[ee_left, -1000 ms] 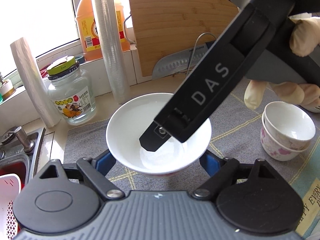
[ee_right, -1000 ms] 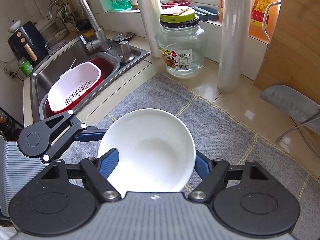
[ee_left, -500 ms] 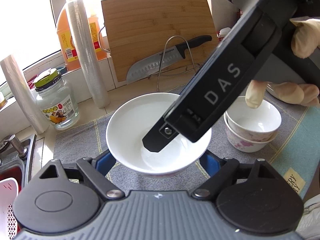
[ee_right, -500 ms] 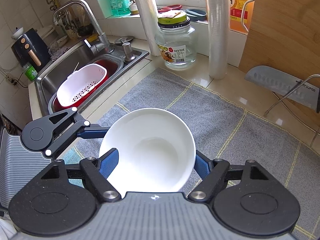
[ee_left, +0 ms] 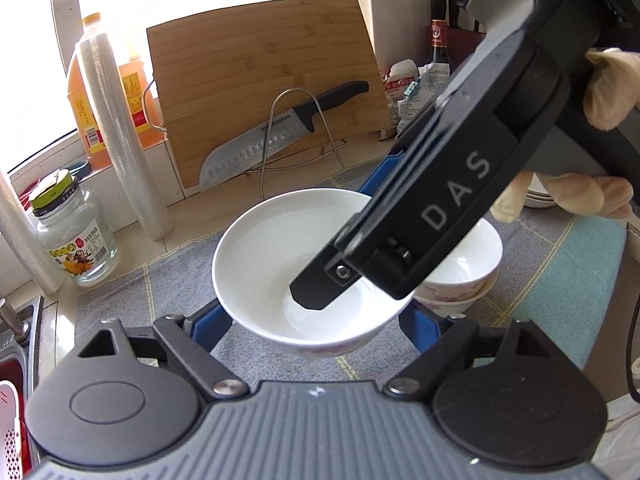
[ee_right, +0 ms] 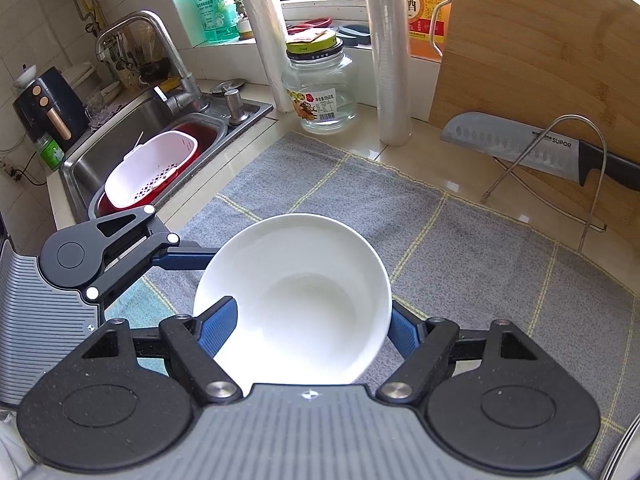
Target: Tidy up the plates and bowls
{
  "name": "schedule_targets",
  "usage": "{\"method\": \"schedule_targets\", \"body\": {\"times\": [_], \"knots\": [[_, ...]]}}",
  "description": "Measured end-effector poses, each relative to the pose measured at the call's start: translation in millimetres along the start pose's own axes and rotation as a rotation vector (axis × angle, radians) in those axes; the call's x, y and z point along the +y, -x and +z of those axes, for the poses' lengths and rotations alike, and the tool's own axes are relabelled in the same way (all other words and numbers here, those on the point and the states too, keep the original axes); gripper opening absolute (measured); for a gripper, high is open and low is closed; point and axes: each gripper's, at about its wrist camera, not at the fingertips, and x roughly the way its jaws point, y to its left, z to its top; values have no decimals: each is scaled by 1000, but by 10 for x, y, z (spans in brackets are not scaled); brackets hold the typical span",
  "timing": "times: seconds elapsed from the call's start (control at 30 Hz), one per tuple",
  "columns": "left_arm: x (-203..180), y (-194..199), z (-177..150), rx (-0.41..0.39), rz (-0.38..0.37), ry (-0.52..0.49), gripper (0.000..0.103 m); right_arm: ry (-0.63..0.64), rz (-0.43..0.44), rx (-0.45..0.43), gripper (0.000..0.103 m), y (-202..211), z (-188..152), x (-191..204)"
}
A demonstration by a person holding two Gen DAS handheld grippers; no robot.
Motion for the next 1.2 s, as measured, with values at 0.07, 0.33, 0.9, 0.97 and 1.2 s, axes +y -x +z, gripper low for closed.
{"method": "schedule_targets", "body": {"times": [0.07,0.33,0.9,0.97,1.2], "knots": [[-56,-31,46,-2,-22,-1,89,-12,-14,-3,84,72,-39,-59],[-300,-155,238,-28,-95,-44,89,-62,-84,-23,84,360,-220,-295],[-574,-508,350,6,-194,-47,89,-162,-132,-11,84,401,-513,-681],[-582,-535,334,13,-198,-42,89,-168,-127,-6,84,382,-532,-699],[-591,-573,316,27,-211,-36,89,-184,-123,4,84,335,-572,-744]]}}
